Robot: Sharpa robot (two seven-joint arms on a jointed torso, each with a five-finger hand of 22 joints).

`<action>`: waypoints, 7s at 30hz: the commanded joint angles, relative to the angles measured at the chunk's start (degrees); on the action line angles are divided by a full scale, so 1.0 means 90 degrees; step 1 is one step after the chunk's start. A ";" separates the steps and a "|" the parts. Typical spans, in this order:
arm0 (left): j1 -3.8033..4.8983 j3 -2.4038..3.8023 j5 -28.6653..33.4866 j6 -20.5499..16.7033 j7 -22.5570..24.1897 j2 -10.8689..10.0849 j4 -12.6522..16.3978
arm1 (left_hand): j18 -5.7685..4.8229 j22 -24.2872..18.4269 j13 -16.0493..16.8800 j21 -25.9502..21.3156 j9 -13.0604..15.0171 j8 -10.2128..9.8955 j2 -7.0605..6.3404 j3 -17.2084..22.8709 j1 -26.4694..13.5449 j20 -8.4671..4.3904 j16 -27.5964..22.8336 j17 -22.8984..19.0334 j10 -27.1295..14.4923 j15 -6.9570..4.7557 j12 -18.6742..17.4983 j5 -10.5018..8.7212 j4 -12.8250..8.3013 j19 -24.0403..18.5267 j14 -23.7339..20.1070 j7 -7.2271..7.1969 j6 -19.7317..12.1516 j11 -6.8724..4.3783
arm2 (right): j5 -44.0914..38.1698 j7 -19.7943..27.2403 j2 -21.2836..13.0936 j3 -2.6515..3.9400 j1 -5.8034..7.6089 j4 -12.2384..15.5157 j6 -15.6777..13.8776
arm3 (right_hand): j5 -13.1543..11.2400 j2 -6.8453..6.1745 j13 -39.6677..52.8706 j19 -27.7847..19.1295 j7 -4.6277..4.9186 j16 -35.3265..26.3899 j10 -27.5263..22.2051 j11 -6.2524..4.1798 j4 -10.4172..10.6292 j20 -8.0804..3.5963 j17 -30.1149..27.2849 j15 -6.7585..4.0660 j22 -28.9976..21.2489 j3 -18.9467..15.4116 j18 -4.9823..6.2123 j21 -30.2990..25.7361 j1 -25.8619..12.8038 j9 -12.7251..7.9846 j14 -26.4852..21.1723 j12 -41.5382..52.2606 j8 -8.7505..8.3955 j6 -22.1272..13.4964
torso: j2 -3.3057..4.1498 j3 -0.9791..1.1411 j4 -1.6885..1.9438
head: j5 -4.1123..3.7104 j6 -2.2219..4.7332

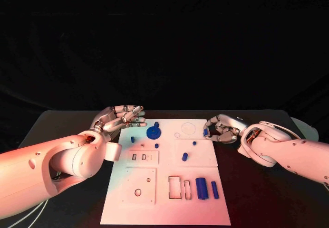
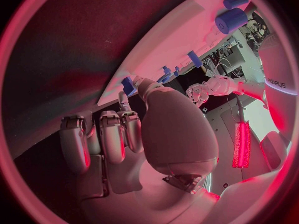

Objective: Assemble the parts on the task board

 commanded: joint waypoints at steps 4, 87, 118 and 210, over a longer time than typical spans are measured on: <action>0.0010 0.0005 0.0012 0.0101 0.0016 0.0005 0.0008 | 0.0093 -0.0007 0.0000 -0.0040 -0.0010 -0.0034 -0.0012 0.0042 -0.0064 -0.0010 -0.0032 0.0008 0.0025 0.0033 -0.0039 -0.0015 0.0007 0.0046 -0.0015 0.0061 0.0012 0.0007 | 0.0027 0.0051 0.0018 0.0000 -0.0008 -0.0010 0.0024 | 0.0030 0.0074 0.1302 0.0666 -0.0010 0.0022 0.0330 0.0029 -0.0007 0.0032 0.1677 0.0038 0.1674 0.0064 -0.0091 0.0028 0.0018 0.0018 0.0652 0.0036 0.0038 0.0119 | 0.0001 0.0007 -0.0006 | -0.0002 0.0000; 0.0010 0.0004 0.0012 0.0094 0.0039 0.0155 -0.0373 | 0.0085 -0.0042 0.0005 -0.0110 -0.0018 -0.0056 -0.0026 0.0053 -0.0110 0.0011 -0.0073 0.0041 0.0048 0.0046 -0.0080 -0.0025 0.0014 0.0007 -0.0025 0.0066 0.0021 0.0014 | -0.1684 -0.2406 0.2240 -0.0122 -0.0344 0.1245 -0.0288 | -0.0092 0.0485 0.1308 0.0666 -0.0287 0.0022 0.0343 -0.0221 -0.0077 -0.0168 0.1677 -0.0176 0.1674 0.0528 -0.0091 0.0028 -0.0102 0.0266 0.0652 0.0028 0.0426 0.0613 | -0.0052 -0.0040 0.0027 | 0.0464 -0.0209; 0.0009 0.0004 0.0012 0.0126 0.0017 0.0147 -0.0395 | 0.0085 -0.0046 0.0005 -0.0120 -0.0019 -0.0059 -0.0027 0.0056 -0.0114 0.0014 -0.0076 0.0046 0.0051 0.0047 -0.0084 -0.0026 0.0013 -0.0001 -0.0023 0.0066 0.0023 0.0014 | -0.1916 -0.2555 0.2313 -0.0150 -0.0448 0.1085 0.0009 | -0.0113 0.0366 0.1309 0.0666 -0.0288 0.0022 0.0344 -0.0225 -0.0077 -0.0175 0.1677 -0.0182 0.1674 0.0486 -0.0091 0.0028 -0.0189 0.0280 0.0652 0.0028 0.0434 0.0588 | -0.0057 -0.0038 0.0026 | 0.0568 -0.0312; 0.0206 0.0004 -0.4866 0.1893 -0.4225 0.0178 -0.0937 | -0.0294 0.4749 0.3034 0.5278 0.1059 0.1090 0.0160 -0.0452 -0.1685 -0.0883 0.6809 0.6785 0.0773 -0.0841 0.3414 -0.0092 0.0004 0.1698 0.2861 -0.0602 0.0341 -0.0744 | 0.1649 0.0404 -0.0022 -0.0051 0.0529 0.1968 -0.0590 | -0.0047 0.0191 0.0900 0.0411 -0.0025 -0.0067 -0.0078 0.0014 0.0483 0.0020 0.1393 0.0025 0.1445 -0.0497 0.0002 -0.0261 0.0050 0.0196 0.0578 -0.0375 0.0030 0.0074 | -0.0409 0.0027 -0.0074 | 0.0764 -0.0374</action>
